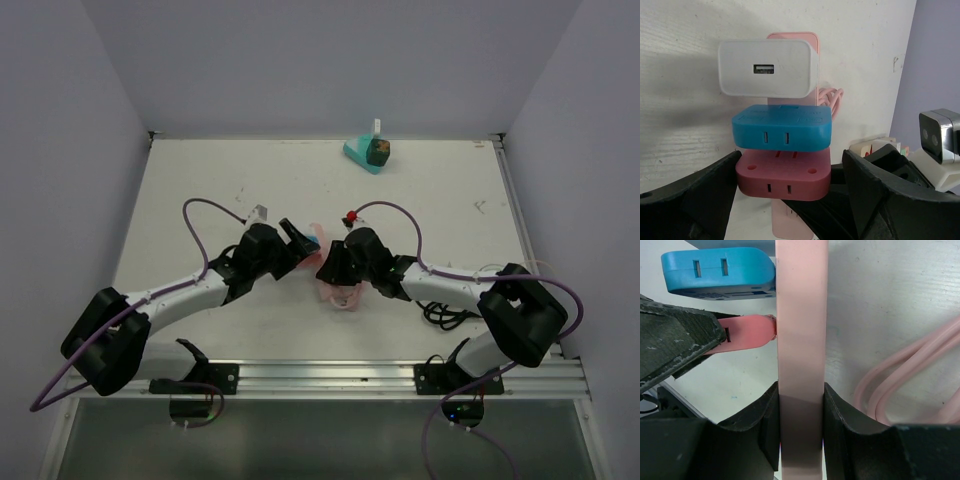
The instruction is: Pull the plug off the socket
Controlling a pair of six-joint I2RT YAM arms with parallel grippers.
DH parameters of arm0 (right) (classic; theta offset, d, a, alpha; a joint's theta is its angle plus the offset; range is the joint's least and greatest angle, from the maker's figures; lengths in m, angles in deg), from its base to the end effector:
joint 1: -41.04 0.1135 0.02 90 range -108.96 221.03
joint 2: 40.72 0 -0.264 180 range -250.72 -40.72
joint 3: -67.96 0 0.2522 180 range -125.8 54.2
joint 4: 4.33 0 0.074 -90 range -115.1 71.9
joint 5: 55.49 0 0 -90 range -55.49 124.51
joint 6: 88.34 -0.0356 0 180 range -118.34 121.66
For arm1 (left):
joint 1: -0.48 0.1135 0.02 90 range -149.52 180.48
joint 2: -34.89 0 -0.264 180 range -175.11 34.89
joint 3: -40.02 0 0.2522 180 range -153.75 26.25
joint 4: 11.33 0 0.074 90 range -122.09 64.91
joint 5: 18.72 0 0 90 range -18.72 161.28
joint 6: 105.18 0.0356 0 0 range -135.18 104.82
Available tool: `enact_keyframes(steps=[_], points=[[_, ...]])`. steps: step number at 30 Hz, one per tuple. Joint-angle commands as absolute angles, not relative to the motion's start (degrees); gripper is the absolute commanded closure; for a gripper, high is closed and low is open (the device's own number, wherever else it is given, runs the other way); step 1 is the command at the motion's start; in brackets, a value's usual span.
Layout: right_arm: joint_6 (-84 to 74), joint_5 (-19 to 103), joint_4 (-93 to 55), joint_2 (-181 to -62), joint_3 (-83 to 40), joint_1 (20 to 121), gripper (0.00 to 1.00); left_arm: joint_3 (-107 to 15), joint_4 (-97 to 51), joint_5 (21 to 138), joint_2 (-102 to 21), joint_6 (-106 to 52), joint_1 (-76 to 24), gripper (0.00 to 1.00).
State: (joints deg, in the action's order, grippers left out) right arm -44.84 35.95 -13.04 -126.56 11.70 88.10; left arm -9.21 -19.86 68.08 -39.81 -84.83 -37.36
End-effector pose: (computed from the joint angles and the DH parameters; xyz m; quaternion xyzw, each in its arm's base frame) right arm 0.2079 0.2248 0.1844 -0.0099 0.8998 0.3255 0.2904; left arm 0.2135 -0.1634 0.1984 -0.2545 0.8452 -0.3639 0.2974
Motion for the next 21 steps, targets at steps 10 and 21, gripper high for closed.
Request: enact_keyframes(steps=[10,21], points=[[-45.4,38.0,-5.0,-123.2,9.6,88.1,1.0,-7.1,-14.9,68.4,-39.6,-84.9,-37.3,0.45],[-44.7,33.7,-6.2,-123.0,14.1,84.5,1.0,-8.2,-19.0,65.8,-33.9,-84.0,-37.0,1.0]])
